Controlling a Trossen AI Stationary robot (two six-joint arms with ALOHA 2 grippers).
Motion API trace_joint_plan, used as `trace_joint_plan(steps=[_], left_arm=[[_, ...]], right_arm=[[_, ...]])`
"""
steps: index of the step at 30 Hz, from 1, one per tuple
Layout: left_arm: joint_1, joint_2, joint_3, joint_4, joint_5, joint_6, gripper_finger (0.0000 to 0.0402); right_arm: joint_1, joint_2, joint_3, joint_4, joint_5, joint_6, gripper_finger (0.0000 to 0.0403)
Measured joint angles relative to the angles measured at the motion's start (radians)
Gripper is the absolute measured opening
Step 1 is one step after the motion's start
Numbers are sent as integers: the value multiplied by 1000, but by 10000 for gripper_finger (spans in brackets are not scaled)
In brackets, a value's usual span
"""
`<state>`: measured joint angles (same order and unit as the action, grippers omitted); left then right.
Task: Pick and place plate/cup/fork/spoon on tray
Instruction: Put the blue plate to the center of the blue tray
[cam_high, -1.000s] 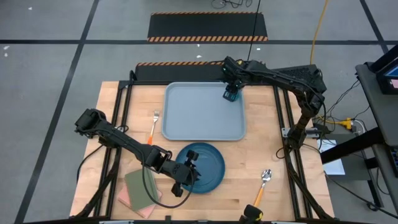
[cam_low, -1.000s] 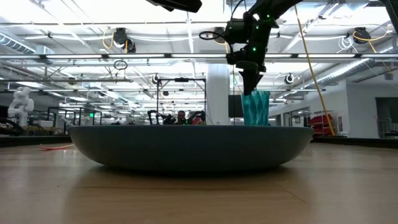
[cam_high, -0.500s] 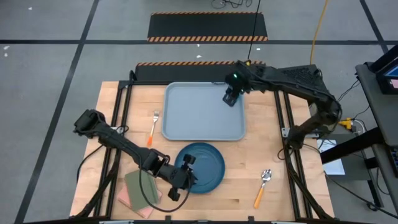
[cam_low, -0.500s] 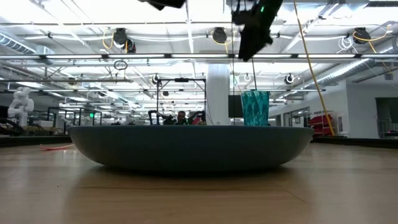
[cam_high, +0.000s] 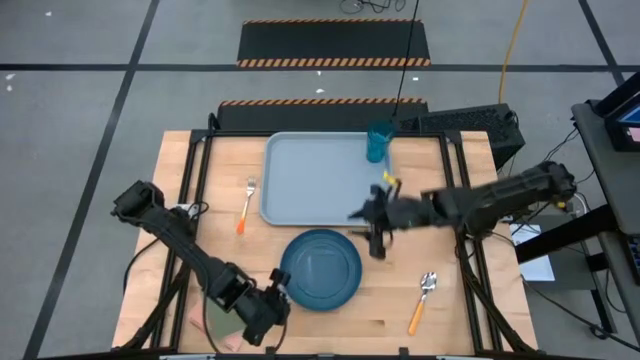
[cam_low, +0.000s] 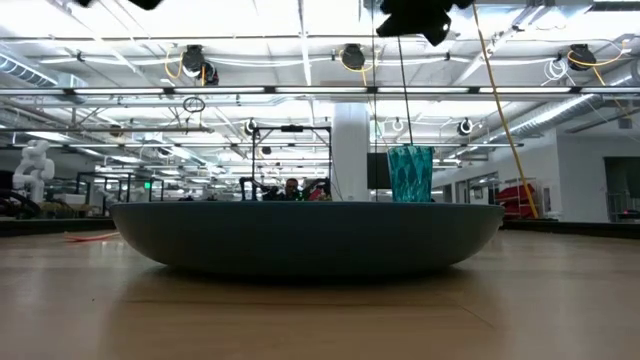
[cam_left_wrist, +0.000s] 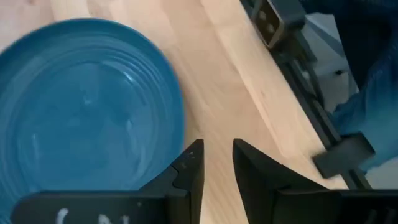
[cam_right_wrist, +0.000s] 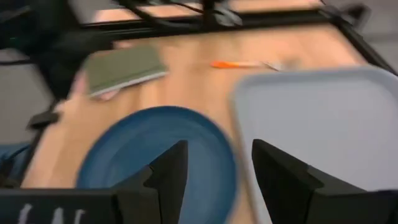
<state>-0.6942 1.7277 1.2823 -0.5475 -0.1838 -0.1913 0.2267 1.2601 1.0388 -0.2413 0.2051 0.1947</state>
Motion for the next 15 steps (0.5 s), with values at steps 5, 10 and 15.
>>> trace_joint_plan(steps=[5, 10, 15], left_arm=[[-10, 70, 0, 5, 3, -16, 152], [-1, 146, 0, 43, -8, -5, 218], [32, 203, 0, 81, -75, 27, 240]], right_arm=[[82, -9, -137, 143, 2, 6, 171], [103, -8, -194, 134, -21, 62, 171], [108, -8, -196, 118, -74, 107, 171]])
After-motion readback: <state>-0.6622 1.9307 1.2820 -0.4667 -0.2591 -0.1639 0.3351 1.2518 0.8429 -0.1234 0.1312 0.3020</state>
